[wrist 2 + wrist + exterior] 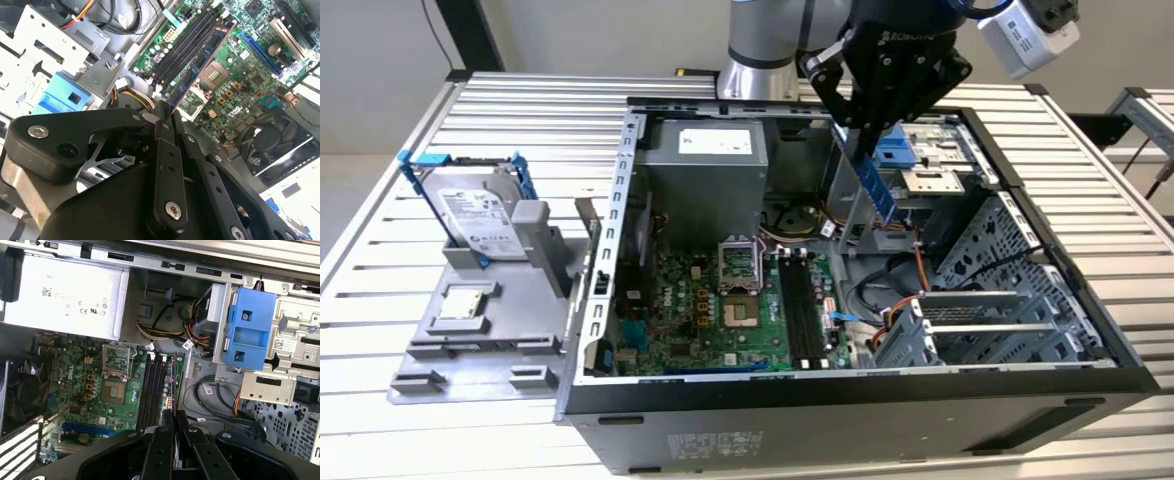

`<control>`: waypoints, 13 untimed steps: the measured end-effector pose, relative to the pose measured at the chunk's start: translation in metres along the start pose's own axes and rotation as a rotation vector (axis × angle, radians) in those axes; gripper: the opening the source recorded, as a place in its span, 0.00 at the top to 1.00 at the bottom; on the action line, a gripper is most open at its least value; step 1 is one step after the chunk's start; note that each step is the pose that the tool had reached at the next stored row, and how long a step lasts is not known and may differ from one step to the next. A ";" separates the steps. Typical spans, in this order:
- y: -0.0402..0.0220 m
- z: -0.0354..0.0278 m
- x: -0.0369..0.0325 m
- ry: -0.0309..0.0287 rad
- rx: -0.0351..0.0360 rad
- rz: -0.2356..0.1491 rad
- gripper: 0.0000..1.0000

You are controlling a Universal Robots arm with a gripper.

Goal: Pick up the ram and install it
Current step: 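Insert the ram into the slot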

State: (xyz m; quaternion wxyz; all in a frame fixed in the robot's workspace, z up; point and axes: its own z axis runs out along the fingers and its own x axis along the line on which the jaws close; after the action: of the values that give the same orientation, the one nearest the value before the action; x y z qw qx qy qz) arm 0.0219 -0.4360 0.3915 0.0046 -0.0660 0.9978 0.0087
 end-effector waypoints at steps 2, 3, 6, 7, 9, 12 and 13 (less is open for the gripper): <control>0.0000 0.0012 0.0000 -0.0001 -0.0002 0.000 1.00; 0.0000 0.0021 0.0000 -0.0001 -0.0002 0.000 1.00; -0.0002 0.0061 0.0001 0.0000 -0.0001 0.000 1.00; -0.0005 0.0079 0.0001 0.0000 -0.0001 0.000 1.00; -0.0010 0.0114 0.0002 -0.0001 -0.0002 0.001 1.00; -0.0019 0.0168 0.0004 0.0000 -0.0002 0.002 1.00; -0.0022 0.0185 0.0004 0.0000 -0.0001 0.002 1.00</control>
State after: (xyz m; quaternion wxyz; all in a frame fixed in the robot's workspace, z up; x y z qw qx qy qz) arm 0.0219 -0.4379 0.3730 0.0046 -0.0649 0.9978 0.0088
